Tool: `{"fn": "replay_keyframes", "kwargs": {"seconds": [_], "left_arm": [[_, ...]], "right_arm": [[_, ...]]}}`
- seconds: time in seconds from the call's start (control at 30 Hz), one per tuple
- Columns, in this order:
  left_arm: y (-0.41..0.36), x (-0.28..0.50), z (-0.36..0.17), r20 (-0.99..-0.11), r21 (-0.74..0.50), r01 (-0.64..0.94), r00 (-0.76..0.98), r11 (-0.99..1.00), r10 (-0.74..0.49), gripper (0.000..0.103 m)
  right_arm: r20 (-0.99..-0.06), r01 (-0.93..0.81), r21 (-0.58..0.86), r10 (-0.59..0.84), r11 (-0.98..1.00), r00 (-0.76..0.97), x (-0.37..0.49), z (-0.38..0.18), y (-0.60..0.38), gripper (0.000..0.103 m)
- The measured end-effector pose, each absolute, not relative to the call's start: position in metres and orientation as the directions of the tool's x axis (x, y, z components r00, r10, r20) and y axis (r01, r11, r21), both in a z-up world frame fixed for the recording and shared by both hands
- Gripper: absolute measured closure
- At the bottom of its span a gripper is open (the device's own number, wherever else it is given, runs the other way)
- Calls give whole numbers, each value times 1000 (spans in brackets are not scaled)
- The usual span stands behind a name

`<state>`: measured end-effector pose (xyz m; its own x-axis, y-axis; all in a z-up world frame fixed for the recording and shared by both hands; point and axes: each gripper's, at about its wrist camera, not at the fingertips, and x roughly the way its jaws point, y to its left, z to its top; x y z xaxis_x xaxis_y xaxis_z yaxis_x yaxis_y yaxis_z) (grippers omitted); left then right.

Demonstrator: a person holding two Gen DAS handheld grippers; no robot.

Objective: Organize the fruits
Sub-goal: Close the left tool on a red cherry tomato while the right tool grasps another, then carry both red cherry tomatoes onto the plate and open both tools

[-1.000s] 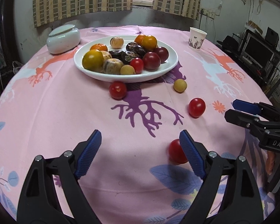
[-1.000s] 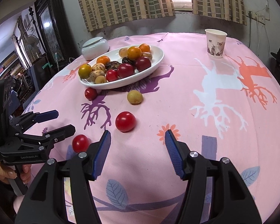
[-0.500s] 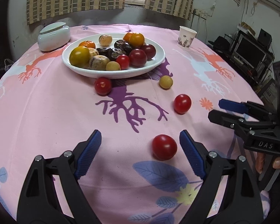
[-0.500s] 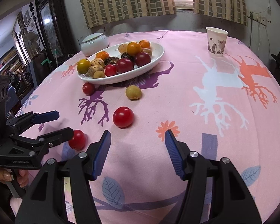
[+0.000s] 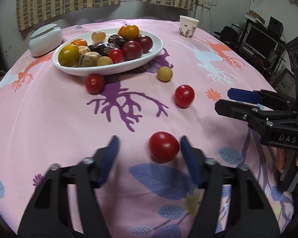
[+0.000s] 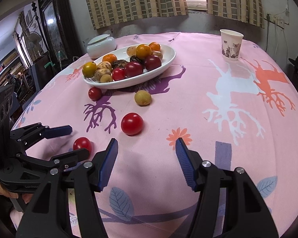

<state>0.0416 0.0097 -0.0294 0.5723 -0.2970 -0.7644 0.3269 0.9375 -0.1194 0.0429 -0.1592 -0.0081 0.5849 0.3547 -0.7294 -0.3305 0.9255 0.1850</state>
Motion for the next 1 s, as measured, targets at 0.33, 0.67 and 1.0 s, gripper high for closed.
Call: {"fn": "replay_keyframes", "kwargs": {"seconds": [0.33, 0.67, 1.0], "left_arm": [[3, 39, -32, -768, -124, 359, 556, 925, -319, 72], [10, 42, -32, -770, -154, 350, 543, 924, -334, 73], [21, 48, -28, -772, -203, 319, 530, 926, -352, 73]], "right_arm": [[-741, -331, 159, 334, 930, 582, 44, -9, -155, 42], [-792, -370, 55, 266, 927, 550, 77, -23, -113, 42], [-782, -406, 58, 294, 912, 549, 91, -12, -102, 71]]}}
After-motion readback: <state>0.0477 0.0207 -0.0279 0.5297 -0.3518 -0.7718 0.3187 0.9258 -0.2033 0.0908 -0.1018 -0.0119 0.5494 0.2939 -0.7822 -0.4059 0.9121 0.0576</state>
